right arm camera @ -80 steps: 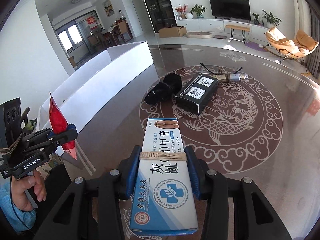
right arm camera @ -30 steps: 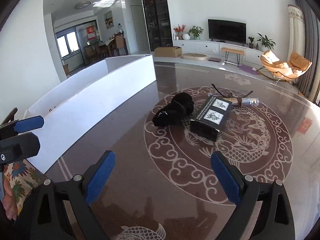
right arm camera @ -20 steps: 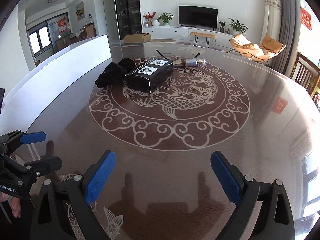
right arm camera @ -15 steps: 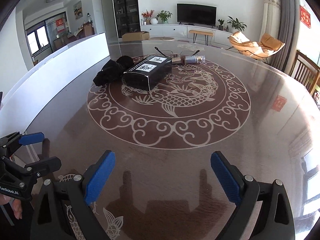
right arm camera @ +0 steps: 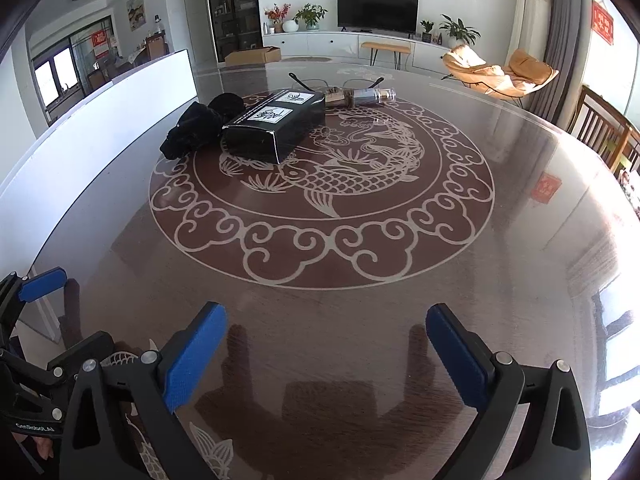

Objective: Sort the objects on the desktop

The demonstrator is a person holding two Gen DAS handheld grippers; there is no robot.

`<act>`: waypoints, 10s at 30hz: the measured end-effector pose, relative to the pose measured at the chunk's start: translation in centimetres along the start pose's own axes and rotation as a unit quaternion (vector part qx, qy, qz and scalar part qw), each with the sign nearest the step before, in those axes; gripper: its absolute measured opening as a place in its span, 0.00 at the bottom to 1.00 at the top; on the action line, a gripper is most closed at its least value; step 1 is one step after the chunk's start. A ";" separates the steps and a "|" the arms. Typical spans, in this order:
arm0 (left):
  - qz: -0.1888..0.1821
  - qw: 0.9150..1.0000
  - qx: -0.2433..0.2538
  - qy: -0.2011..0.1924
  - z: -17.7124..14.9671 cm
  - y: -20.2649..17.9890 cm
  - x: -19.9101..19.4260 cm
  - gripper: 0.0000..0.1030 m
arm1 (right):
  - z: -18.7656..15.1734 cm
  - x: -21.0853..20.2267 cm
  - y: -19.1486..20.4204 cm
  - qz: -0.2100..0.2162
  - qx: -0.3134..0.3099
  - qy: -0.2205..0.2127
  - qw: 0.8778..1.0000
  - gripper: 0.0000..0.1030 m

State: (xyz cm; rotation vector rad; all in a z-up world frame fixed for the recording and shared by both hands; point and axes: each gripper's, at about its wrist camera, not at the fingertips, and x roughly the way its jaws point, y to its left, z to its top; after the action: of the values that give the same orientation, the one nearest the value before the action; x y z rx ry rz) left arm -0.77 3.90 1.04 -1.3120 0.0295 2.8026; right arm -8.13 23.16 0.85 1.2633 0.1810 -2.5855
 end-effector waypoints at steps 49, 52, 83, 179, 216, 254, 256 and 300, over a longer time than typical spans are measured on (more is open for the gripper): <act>-0.007 1.000 0.008 -0.026 -0.4 -0.1 0.0 1.00 | 0.0 0.7 0.5 -0.012 -0.007 0.015 1.000 0.99; -0.007 1.000 0.008 -0.026 -0.4 -0.1 0.0 1.00 | 0.0 0.7 0.5 -0.012 -0.007 0.015 1.000 0.99; -0.007 1.000 0.009 -0.027 -0.4 -0.3 0.1 1.00 | 7.3 6.6 5.3 0.040 -0.057 0.032 0.997 1.00; 0.000 0.997 0.001 0.072 7.7 0.0 6.9 1.00 | 2.9 2.6 -3.4 -0.030 0.019 0.015 0.999 1.00; 0.022 0.999 -0.034 0.032 7.8 7.2 5.8 0.36 | 2.8 2.3 -3.9 -0.005 0.029 0.010 1.000 1.00; -0.061 0.998 -0.031 0.002 6.0 7.5 -3.2 0.30 | 8.6 -0.6 -4.2 0.131 0.020 0.123 0.983 0.58; -0.060 0.998 -0.034 -0.009 6.2 8.0 -4.5 0.30 | 8.8 -0.8 -2.8 0.140 0.009 0.126 0.982 0.58; 0.090 0.987 -0.099 -0.092 7.8 18.3 -12.6 0.96 | 7.3 2.1 12.3 0.144 -0.126 -0.022 0.981 1.00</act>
State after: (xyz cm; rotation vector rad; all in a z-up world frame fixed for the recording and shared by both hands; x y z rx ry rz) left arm 0.41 -14.51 15.69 -1.1289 -0.1488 3.1418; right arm -11.43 9.36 3.67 1.0562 0.2852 -2.2598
